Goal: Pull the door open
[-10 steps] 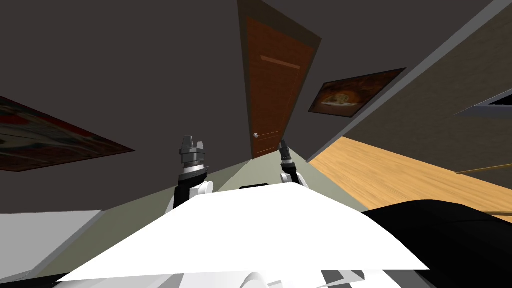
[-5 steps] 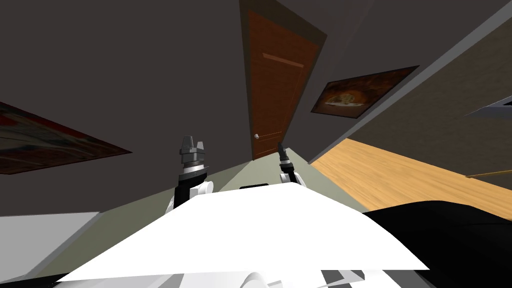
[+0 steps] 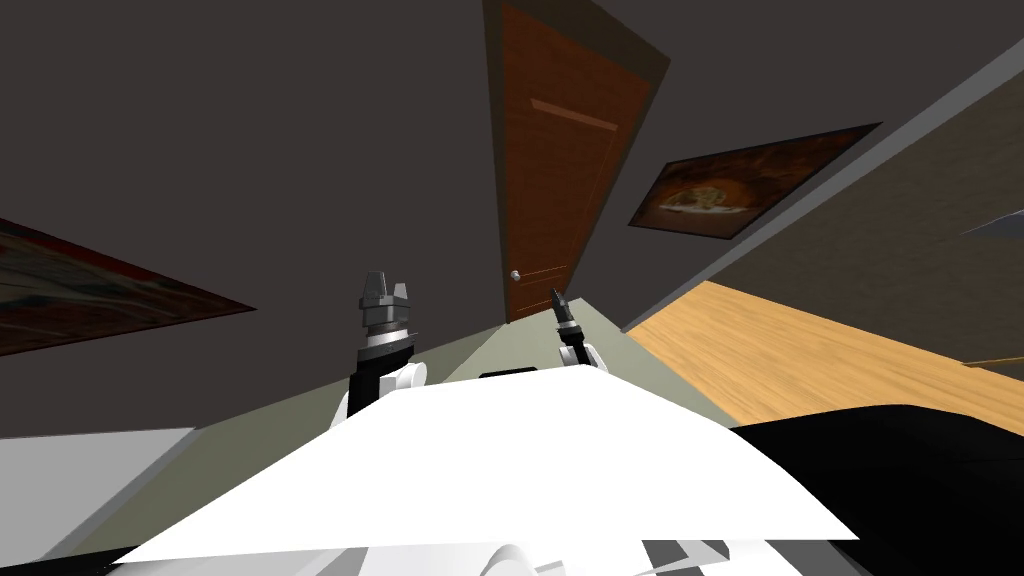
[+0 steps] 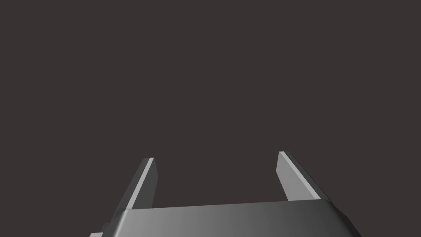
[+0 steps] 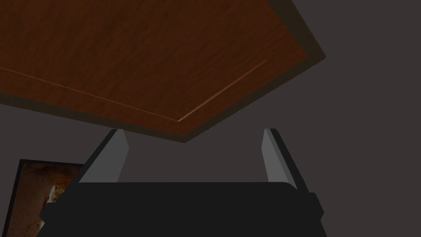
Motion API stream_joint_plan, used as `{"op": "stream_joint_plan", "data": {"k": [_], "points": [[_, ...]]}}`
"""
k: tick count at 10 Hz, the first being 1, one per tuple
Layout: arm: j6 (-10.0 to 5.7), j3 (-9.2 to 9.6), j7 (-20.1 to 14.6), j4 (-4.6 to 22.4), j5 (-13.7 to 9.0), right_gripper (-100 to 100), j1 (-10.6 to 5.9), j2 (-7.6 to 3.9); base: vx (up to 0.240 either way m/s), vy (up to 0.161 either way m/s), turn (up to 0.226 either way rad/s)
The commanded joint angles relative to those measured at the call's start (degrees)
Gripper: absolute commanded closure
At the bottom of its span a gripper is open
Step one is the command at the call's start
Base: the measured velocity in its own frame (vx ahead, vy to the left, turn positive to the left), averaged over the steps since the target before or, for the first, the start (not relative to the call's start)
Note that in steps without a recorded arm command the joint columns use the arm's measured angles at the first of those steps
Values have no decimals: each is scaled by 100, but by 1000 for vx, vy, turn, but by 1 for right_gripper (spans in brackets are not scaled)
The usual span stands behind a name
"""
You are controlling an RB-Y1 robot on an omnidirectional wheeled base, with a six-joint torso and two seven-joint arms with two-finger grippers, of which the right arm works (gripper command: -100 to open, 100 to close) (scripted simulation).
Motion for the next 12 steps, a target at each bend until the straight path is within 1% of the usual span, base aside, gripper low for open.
{"op": "stream_joint_plan", "data": {"k": [1, 2, 3, 4, 7, 8, 11, 12], "points": [[-46, -30, 285, 286, 108, -100, -86, 10, 93, 1, 23], [-83, -60, 440, 421, 168, -100, -160, 8, 98, 9, 25], [-120, -91, 605, 613, 228, -100, -234, 6, 99, 8, 25], [-120, -91, 606, 668, 228, -100, -234, 6, 63, 2, 7], [-230, -184, 1087, 1211, 408, -100, -455, 7, 74, 4, 22], [-230, -184, 1087, 1238, 408, -100, -455, 7, 66, 2, 10], [-339, -275, 1566, 1776, 587, -100, -676, 14, 77, 3, 21], [-339, -275, 1566, 1805, 587, -100, -676, 14, 69, -2, 10]]}}
